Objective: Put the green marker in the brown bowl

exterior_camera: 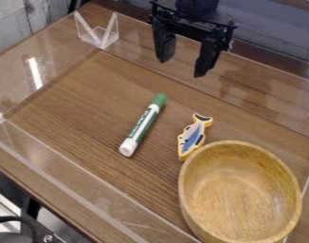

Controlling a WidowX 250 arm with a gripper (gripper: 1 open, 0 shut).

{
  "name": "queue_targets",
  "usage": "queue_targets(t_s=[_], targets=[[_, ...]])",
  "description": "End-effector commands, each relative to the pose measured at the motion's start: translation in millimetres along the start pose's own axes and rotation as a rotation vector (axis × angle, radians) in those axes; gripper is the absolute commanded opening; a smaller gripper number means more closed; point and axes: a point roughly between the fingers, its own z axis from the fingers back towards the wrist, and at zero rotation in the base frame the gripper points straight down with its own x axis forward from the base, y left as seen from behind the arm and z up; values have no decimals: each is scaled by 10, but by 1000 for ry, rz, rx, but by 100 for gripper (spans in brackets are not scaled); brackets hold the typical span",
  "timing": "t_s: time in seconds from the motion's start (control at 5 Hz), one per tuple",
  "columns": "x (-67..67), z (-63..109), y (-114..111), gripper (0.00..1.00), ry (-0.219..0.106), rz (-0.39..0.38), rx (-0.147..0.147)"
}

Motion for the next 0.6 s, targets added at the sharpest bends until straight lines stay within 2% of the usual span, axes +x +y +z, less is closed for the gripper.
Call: queue_targets(t_s=[0.0,0.2,0.4], targets=[[-9,-86,26,100,5,-4,0],[-50,-188,87,100,-12,-8,-1],[-76,-257,139,100,-36,-52,2]])
